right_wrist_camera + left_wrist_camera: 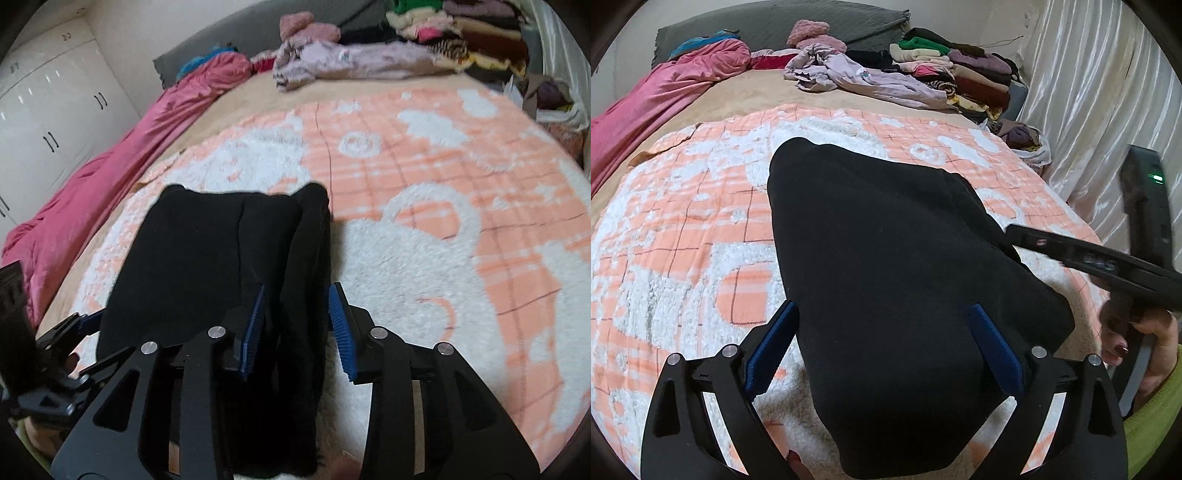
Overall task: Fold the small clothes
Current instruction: 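Open the right tool and withdraw it from the folded sweater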
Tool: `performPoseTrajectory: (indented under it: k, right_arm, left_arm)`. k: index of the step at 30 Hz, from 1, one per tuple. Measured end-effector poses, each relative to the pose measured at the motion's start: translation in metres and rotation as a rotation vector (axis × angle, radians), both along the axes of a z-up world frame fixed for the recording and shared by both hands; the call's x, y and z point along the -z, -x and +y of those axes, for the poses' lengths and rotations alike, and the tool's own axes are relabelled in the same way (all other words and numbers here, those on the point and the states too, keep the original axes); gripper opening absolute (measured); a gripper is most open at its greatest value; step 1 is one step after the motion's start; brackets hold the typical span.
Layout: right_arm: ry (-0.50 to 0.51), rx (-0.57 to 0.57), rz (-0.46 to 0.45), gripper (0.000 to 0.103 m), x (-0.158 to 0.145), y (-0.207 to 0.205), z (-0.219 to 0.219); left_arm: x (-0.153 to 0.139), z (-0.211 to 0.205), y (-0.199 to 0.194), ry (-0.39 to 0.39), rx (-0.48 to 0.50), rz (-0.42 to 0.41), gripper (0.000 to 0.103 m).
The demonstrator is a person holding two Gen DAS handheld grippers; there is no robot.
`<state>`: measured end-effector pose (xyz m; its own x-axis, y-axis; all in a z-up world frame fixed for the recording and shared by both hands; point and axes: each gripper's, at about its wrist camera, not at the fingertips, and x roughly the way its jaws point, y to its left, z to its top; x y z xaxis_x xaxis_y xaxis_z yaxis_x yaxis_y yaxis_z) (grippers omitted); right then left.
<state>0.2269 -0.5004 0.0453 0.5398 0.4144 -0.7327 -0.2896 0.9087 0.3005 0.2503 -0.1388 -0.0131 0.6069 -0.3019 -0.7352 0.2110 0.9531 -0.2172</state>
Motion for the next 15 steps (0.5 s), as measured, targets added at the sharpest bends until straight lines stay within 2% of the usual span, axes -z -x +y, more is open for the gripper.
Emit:
performPoseTrajectory:
  k: [5, 7, 10, 11, 12, 13, 15]
  right_arm:
    - [0.004, -0.081, -0.019, 0.029, -0.005, 0.021, 0.005]
    - [0.021, -0.105, -0.01, 0.021, -0.004, 0.022, 0.012]
    - [0.122, -0.113, 0.035, 0.012, 0.01, 0.02, 0.018]
    - [0.187, -0.103, 0.041, 0.011, 0.016, 0.019, 0.021]
    - [0.308, -0.089, 0.041, 0.01, 0.027, 0.018, 0.026]
    - [0.328, -0.095, 0.052, 0.012, 0.033, 0.017, 0.028]
    - [0.294, -0.086, 0.079, 0.012, 0.039, 0.014, 0.026]
  left_arm:
    - [0.0, 0.0, 0.0, -0.001, 0.0, 0.001, 0.093]
    - [0.0, 0.0, 0.0, -0.003, -0.001, 0.001, 0.093]
    - [0.002, 0.0, 0.0, -0.005, -0.002, 0.003, 0.093]
    - [0.002, 0.0, 0.0, -0.007, -0.002, 0.002, 0.093]
    - [0.002, 0.0, 0.001, -0.008, -0.002, 0.003, 0.093]
    - [0.003, 0.0, 0.001, -0.007, -0.001, 0.006, 0.093]
    - [0.005, 0.0, 0.003, -0.014, -0.001, 0.008, 0.093]
